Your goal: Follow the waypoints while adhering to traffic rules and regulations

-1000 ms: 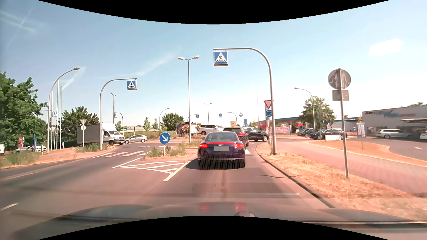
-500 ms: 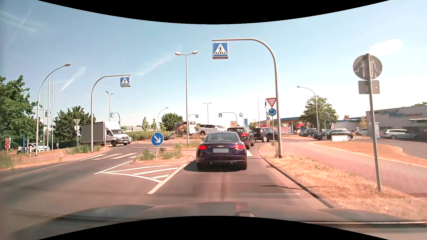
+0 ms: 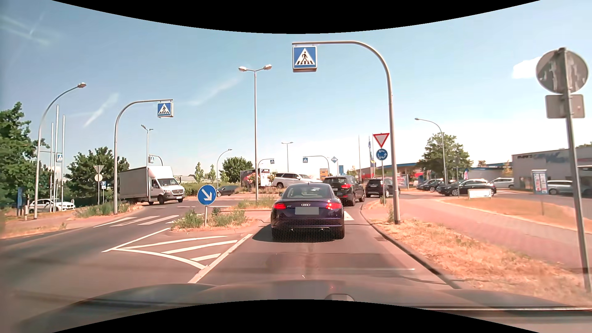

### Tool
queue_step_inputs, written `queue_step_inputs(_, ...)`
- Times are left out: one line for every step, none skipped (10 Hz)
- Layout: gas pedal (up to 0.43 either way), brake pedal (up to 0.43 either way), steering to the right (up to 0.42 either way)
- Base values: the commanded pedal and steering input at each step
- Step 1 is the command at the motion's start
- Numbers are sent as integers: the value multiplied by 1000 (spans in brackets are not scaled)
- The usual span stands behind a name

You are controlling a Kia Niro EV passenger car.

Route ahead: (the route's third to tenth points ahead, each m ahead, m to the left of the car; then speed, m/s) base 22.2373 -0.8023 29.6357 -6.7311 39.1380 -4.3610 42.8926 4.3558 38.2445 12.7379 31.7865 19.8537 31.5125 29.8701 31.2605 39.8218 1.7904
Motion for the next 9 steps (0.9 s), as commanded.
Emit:
queue_step_inputs(0, 79, -1)
queue_step_inputs(0, 61, -1)
queue_step_inputs(0, 43, -1)
queue_step_inputs(0, 30, -1)
queue_step_inputs(0, 18, -1)
queue_step_inputs(0, 0, 0)
queue_step_inputs(0, 0, 0)
queue_step_inputs(0, 0, 0)
queue_step_inputs(0, 0, 0)
